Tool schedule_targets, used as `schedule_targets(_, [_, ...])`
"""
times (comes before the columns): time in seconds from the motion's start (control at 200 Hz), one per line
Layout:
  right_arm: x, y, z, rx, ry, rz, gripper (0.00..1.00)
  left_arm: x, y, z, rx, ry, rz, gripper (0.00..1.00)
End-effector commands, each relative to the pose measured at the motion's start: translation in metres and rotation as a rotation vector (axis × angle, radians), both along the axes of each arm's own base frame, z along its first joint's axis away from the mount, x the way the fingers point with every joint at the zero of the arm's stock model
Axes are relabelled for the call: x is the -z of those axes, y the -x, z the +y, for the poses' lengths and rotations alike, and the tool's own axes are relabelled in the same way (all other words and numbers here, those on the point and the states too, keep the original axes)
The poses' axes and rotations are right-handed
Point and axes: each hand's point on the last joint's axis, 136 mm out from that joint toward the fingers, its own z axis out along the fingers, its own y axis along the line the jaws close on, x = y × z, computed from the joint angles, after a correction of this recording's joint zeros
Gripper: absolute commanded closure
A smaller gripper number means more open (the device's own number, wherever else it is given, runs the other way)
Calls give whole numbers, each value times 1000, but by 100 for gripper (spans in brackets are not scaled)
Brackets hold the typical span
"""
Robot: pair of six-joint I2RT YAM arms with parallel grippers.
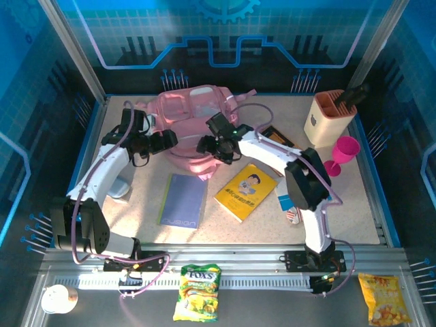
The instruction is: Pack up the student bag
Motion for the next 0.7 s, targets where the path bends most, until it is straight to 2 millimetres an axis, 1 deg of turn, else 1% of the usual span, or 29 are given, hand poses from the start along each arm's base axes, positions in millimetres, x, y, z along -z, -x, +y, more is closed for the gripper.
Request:
schedule_targets(0.0, [-33, 6, -54, 21, 128, -133, 9, -11, 1, -30, 83, 126, -27, 13])
schedule_targets(0.065, [-28, 18, -82, 58, 184, -132, 2, -9, 2, -43, 116, 136, -20, 11])
schedule_targets(0.095, [-22, 24, -92, 72, 198, -120, 1, -8, 2, -48, 130, 137, -18, 10])
schedule_targets(0.11, [-18, 28, -96, 75, 202, -114, 1, -8, 2, -52, 141, 136, -18, 8])
schedule_targets(0.125, [-16, 30, -100, 80, 205, -109, 0, -7, 3, -56, 149, 138, -16, 4])
schedule_targets(0.19, [-1, 43, -115, 109, 200, -64, 0, -2, 5, -71, 188, 135, -7, 1])
schedule_targets(0.24, [9, 49, -117, 107, 154, -36, 0, 1, 6, -84, 217, 135, -1, 1])
schedule_targets(0.245, [13, 52, -119, 107, 156, -28, 0, 1, 6, -85, 218, 135, 0, 1])
schedule_targets(0.25, [12, 51, -118, 108, 148, -31, 0, 1, 6, -87, 222, 136, 0, 1])
schedule_targets(0.29, [22, 56, -121, 113, 131, -10, 0, 5, 7, -99, 244, 141, 5, 1])
schedule_targets(0.33, [27, 59, -123, 119, 121, -5, 0, 8, 9, -112, 262, 149, 1, 1])
schedule_targets(0.38, [31, 60, -124, 129, 109, -11, 0, 13, 11, -129, 283, 167, -7, 1])
schedule_targets(0.45, [36, 60, -125, 144, 91, -17, 0, 23, 18, -155, 320, 194, -4, 1])
schedule_targets(0.535, [42, 60, -130, 170, 75, -4, 0, 34, 29, -179, 355, 219, 17, 3])
schedule_targets(0.635, [50, 61, -134, 190, 65, 17, 0, 50, 42, -203, 399, 226, 58, 6])
schedule_targets(0.695, [56, 62, -136, 195, 63, 32, 1, 62, 49, -212, 418, 206, 90, 8])
